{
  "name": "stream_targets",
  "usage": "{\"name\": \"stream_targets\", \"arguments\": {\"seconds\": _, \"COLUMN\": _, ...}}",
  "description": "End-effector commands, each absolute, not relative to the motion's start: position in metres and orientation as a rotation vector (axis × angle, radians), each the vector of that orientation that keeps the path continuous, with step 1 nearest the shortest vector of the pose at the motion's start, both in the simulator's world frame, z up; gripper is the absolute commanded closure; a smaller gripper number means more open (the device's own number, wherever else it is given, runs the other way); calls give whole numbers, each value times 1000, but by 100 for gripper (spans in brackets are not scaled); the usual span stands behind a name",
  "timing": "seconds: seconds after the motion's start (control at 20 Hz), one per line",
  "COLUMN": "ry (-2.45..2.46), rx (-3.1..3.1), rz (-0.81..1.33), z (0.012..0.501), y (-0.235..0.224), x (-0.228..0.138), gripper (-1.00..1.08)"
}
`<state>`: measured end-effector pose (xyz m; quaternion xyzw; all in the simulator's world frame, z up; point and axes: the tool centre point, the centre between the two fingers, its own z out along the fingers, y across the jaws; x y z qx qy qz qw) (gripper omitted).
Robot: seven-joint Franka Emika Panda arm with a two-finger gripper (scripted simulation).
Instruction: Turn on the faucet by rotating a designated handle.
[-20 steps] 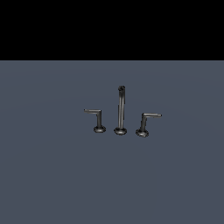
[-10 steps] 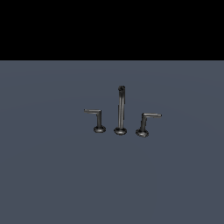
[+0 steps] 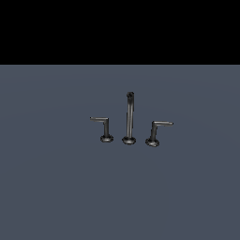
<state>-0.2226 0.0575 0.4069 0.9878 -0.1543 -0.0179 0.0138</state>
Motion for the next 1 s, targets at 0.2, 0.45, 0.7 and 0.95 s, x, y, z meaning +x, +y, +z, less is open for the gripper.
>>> {"name": "stream_targets", "arguments": {"seconds": 0.2, "ry": -704, "rx": 3037, "rz": -52, "z": 374, "y": 79, "x": -202, "gripper": 108}}
{"name": "stream_targets", "arguments": {"seconds": 0.45, "ry": -872, "rx": 2997, "rz": -49, "z": 349, "y": 93, "x": -184, "gripper": 108}}
{"name": "stream_targets", "arguments": {"seconds": 0.7, "ry": -1037, "rx": 2947, "rz": -46, "z": 325, "y": 105, "x": -164, "gripper": 108}}
{"name": "stream_targets", "arguments": {"seconds": 0.95, "ry": -1195, "rx": 2891, "rz": -43, "z": 301, "y": 115, "x": -143, "gripper": 108}}
